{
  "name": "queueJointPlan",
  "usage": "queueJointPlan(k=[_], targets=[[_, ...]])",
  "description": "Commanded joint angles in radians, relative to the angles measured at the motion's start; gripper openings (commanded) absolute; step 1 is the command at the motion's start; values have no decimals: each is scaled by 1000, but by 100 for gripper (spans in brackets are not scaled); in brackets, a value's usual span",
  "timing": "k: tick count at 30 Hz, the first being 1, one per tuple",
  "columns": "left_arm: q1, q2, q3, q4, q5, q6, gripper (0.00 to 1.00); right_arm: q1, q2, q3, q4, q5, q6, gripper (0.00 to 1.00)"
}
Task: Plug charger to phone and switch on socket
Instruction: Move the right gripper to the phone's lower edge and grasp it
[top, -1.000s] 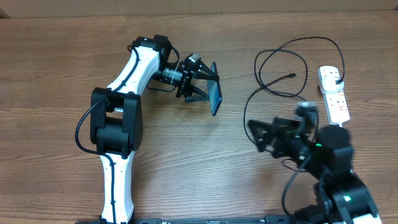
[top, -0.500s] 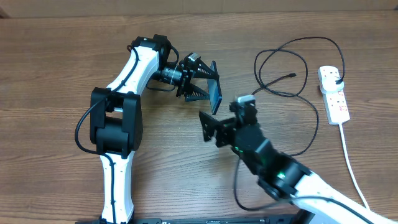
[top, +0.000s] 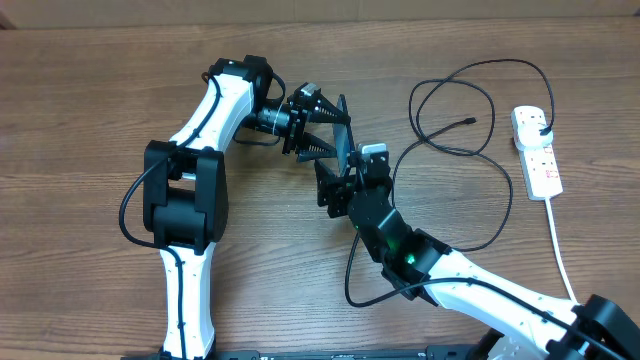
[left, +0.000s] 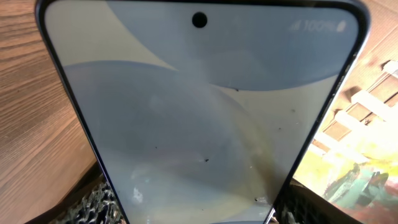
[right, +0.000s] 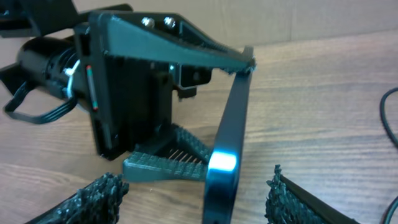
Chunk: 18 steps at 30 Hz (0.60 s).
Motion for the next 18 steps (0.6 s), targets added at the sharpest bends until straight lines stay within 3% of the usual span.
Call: queueJointPlan(k=[1, 4, 12, 18], targets=[[5, 5, 26, 1, 48, 1, 69, -18, 26, 16, 40, 16, -61, 74], [5, 5, 26, 1, 48, 1, 69, -29, 39, 16, 70, 15, -60, 72], [5, 5, 26, 1, 44, 5, 69, -66, 70, 16, 76, -15, -60, 52], [5, 5, 26, 1, 41, 8, 69, -68, 70, 16, 123, -33, -60, 45]])
